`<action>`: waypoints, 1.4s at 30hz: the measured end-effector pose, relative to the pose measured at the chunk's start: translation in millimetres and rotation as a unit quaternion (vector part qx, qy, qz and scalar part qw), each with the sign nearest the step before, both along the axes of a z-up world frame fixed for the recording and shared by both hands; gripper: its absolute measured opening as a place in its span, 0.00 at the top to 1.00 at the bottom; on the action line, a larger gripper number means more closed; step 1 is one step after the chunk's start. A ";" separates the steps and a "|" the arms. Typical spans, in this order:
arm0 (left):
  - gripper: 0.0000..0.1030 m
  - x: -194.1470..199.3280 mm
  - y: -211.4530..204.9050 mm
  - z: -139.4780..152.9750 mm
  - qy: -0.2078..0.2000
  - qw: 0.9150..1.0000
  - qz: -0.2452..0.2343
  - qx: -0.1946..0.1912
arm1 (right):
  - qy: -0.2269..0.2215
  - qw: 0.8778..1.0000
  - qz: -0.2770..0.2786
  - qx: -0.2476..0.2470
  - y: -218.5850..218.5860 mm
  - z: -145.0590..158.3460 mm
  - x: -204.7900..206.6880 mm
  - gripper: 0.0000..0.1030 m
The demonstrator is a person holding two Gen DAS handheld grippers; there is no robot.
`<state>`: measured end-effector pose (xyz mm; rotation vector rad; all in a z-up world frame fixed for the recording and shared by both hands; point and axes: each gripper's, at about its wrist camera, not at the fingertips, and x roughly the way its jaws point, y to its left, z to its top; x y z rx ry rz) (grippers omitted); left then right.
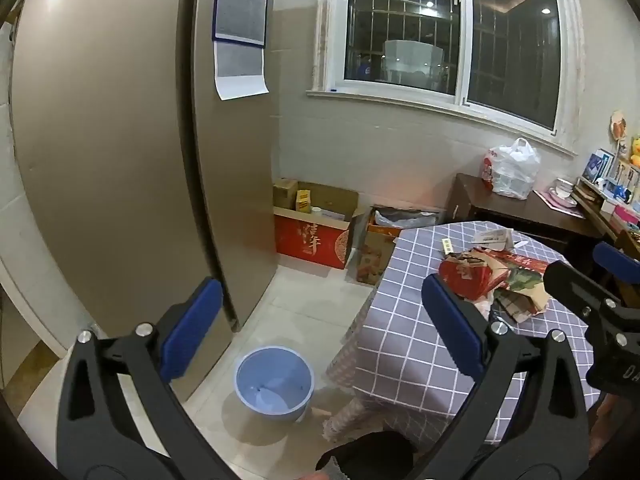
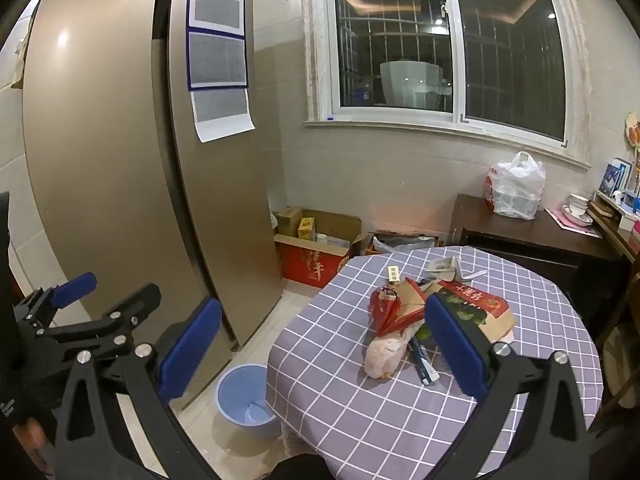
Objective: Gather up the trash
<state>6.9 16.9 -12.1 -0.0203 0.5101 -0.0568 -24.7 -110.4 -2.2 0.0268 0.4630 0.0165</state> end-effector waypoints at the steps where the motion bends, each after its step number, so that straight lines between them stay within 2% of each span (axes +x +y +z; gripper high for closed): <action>1: 0.05 0.7 0.4 0.0 0.000 1.000 0.000 0.001 | 0.000 1.000 0.000 -0.001 0.7 -0.9 1.0 0.04; 17: 0.05 8.9 0.8 -6.0 0.006 1.000 0.008 0.006 | 0.002 1.000 0.004 -0.002 3.6 -3.2 8.7 0.04; 42: 0.05 9.7 -15.2 -0.2 0.003 1.000 -0.014 0.010 | -0.007 1.000 -0.004 0.007 -10.2 -6.0 8.3 0.04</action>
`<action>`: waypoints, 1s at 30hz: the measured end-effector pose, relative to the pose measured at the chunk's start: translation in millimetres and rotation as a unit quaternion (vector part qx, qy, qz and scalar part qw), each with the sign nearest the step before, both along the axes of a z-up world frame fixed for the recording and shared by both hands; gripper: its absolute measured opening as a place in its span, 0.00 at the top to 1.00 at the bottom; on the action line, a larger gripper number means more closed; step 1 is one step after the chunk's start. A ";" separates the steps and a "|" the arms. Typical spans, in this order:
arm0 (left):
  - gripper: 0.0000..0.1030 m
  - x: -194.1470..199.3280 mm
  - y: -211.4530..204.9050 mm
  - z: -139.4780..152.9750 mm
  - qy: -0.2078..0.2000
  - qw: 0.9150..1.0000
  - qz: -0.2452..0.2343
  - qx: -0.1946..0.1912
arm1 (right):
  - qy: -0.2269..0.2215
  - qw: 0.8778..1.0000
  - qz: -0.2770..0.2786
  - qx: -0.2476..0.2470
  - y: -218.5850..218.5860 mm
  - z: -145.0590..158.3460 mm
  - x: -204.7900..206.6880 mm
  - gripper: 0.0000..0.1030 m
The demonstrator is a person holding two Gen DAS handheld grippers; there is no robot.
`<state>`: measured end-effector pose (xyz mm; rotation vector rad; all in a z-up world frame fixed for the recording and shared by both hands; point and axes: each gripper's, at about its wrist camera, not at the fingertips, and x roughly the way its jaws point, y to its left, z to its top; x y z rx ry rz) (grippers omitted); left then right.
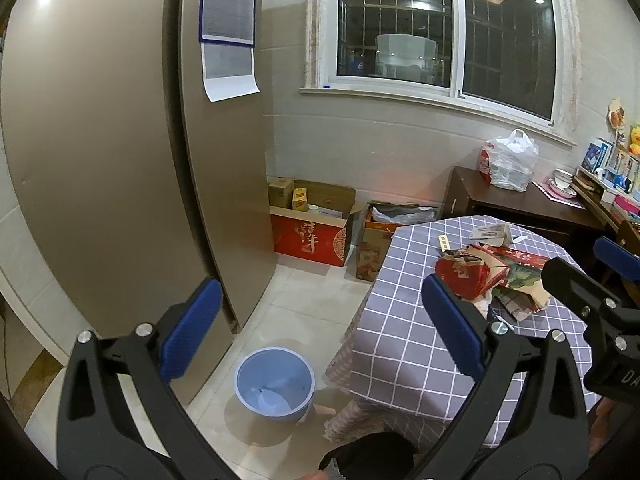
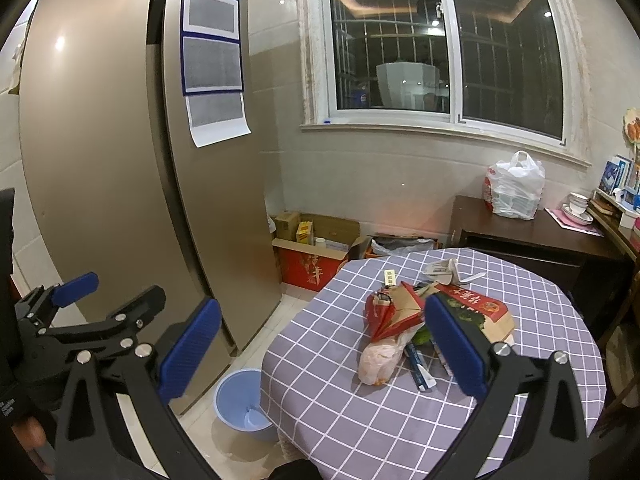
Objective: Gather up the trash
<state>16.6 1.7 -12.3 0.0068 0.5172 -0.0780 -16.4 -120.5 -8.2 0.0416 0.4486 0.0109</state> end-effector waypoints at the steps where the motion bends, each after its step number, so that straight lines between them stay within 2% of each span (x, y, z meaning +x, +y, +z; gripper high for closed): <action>1: 0.05 0.1 -0.6 0.3 0.000 1.000 -0.001 0.000 | 0.000 1.000 -0.001 0.001 -0.8 -0.4 -0.1 0.04; 30: 0.05 -0.9 -7.3 4.3 0.000 1.000 -0.010 0.000 | -0.004 1.000 -0.005 0.011 -12.2 1.5 -7.2 0.04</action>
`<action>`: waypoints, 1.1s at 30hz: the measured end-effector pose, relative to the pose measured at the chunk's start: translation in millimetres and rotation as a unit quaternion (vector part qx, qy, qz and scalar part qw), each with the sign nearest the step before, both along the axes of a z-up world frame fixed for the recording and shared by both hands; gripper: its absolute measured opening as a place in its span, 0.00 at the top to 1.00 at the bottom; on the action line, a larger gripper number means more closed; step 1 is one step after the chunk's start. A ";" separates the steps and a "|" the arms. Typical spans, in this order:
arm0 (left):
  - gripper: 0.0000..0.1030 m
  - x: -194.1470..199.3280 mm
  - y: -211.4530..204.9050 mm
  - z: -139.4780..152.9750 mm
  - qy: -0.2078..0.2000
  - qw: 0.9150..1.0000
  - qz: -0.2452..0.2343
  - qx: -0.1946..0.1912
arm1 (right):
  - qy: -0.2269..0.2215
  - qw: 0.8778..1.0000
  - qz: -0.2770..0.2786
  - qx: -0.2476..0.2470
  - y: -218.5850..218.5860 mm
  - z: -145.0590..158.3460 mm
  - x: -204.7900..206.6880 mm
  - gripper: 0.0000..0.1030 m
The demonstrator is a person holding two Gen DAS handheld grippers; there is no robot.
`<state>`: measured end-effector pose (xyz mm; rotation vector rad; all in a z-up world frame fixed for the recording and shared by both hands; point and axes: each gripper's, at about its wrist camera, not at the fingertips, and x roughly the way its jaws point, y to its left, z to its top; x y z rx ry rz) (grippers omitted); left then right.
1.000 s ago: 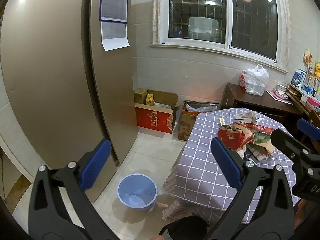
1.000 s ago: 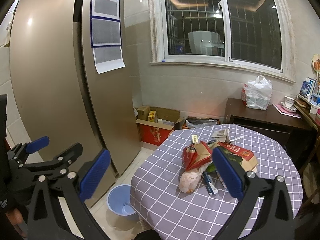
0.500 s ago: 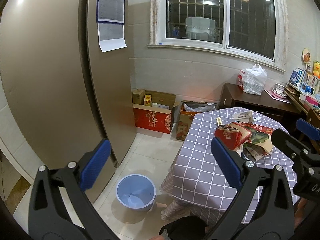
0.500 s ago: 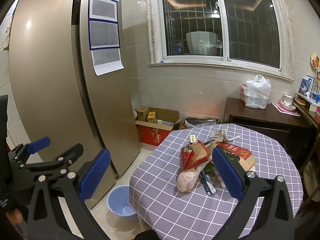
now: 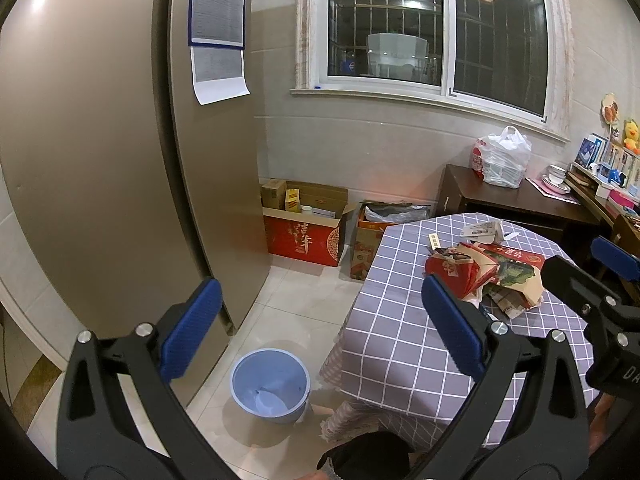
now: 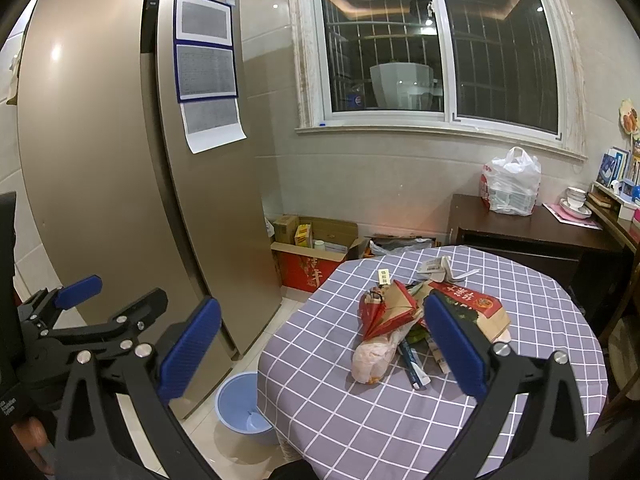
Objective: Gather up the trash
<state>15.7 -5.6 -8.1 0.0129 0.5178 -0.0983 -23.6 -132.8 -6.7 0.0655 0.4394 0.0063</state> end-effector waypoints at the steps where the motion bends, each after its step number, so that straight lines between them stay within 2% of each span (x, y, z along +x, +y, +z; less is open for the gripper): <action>1: 0.05 -0.2 -0.5 -0.1 0.000 1.000 0.000 0.000 | 0.000 1.000 0.000 0.000 -0.1 0.1 0.0 0.04; 33: 0.05 1.2 -8.1 -5.6 0.006 1.000 -0.006 0.007 | 0.005 1.000 0.004 0.002 -13.0 -4.7 2.4 0.04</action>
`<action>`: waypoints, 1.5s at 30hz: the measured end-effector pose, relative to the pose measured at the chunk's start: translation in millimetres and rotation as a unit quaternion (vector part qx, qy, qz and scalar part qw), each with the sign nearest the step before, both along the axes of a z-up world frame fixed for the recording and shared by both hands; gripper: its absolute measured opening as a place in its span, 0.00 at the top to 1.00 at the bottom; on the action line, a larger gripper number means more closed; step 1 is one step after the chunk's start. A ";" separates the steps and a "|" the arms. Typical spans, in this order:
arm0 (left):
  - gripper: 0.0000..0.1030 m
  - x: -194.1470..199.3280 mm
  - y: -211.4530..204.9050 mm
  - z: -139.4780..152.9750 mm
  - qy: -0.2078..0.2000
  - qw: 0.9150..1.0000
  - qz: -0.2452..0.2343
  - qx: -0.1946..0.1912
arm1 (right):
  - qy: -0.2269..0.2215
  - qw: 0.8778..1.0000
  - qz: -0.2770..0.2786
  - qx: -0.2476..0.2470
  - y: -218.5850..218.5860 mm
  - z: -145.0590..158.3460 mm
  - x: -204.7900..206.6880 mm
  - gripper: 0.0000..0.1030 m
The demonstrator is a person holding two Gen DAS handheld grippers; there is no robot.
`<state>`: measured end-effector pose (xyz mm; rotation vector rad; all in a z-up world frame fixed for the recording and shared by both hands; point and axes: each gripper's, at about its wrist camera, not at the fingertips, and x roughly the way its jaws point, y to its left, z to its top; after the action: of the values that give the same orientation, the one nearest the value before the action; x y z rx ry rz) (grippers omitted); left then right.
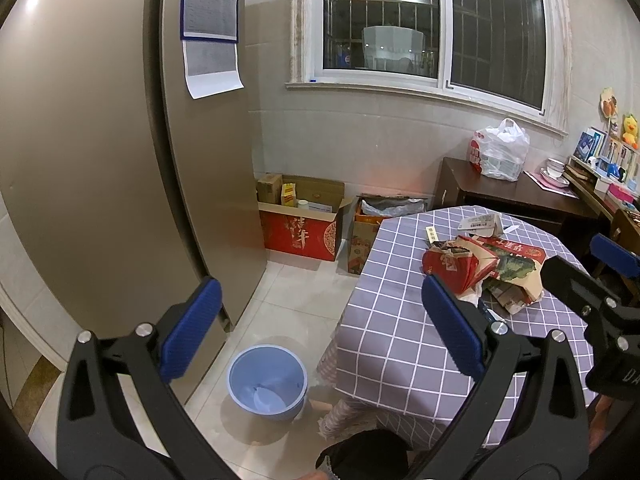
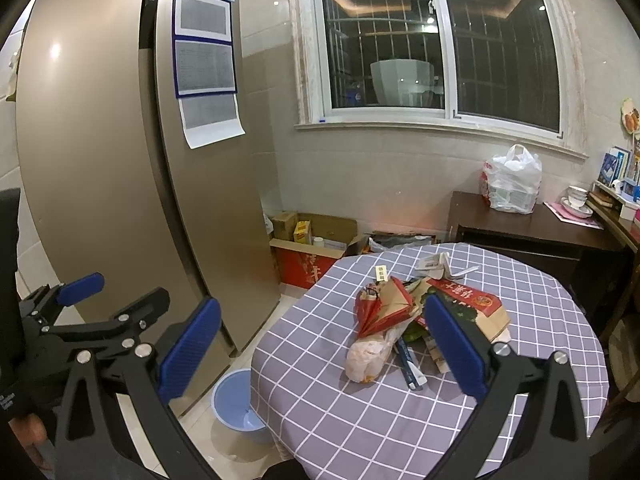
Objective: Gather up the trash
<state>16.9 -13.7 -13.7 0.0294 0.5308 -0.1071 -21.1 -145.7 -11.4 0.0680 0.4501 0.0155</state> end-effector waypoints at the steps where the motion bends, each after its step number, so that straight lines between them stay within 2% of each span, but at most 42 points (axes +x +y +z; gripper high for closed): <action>1: 0.05 1.1 -1.5 -1.5 0.001 1.000 -0.001 0.001 | 0.001 1.000 -0.001 0.001 -2.1 -0.8 0.7 0.04; 9: 0.05 6.8 -12.3 -9.6 0.011 1.000 -0.016 0.008 | 0.012 1.000 -0.006 0.021 -19.1 -11.6 5.1 0.04; 17: 0.05 25.7 -38.6 -35.6 0.044 0.998 -0.042 0.018 | 0.026 0.999 -0.031 0.023 -47.0 -35.6 8.7 0.04; 21: 0.05 42.4 -57.9 -61.9 0.082 0.995 -0.060 0.024 | 0.051 0.996 -0.069 0.018 -73.7 -60.7 13.3 0.04; 24: 0.05 58.8 -83.0 -89.4 0.121 0.988 -0.097 0.014 | 0.070 0.993 -0.094 0.021 -94.5 -80.3 17.7 0.04; 31: 0.07 86.0 -133.9 -125.4 0.153 0.978 -0.142 0.021 | 0.108 0.983 -0.146 0.037 -144.4 -121.0 30.4 0.04; 33: 0.12 93.3 -145.3 -133.3 0.155 0.976 -0.153 0.024 | 0.112 0.982 -0.149 0.037 -150.8 -126.2 35.6 0.04; 35: 0.25 101.5 -156.9 -142.6 0.163 0.973 -0.163 0.033 | 0.118 0.981 -0.148 0.041 -157.8 -132.4 42.7 0.04; 39: 0.41 112.3 -164.1 -150.7 0.179 0.966 -0.184 0.028 | 0.127 0.981 -0.139 0.051 -159.8 -139.1 55.7 0.04; 40: 0.49 114.3 -166.5 -150.6 0.181 0.965 -0.188 0.026 | 0.128 0.981 -0.135 0.054 -160.1 -140.7 59.4 0.04; 41: 0.65 116.1 -167.8 -150.8 0.183 0.964 -0.194 0.024 | 0.130 0.981 -0.133 0.055 -158.3 -140.0 61.1 0.04; 45: 0.74 113.4 -164.4 -147.1 0.178 0.962 -0.208 0.017 | 0.124 0.984 -0.118 0.055 -147.7 -133.3 67.8 0.04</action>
<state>130.4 -178.1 -160.8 0.1572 0.8824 -0.5228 46.7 -293.5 -144.7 0.2340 0.6889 -0.2040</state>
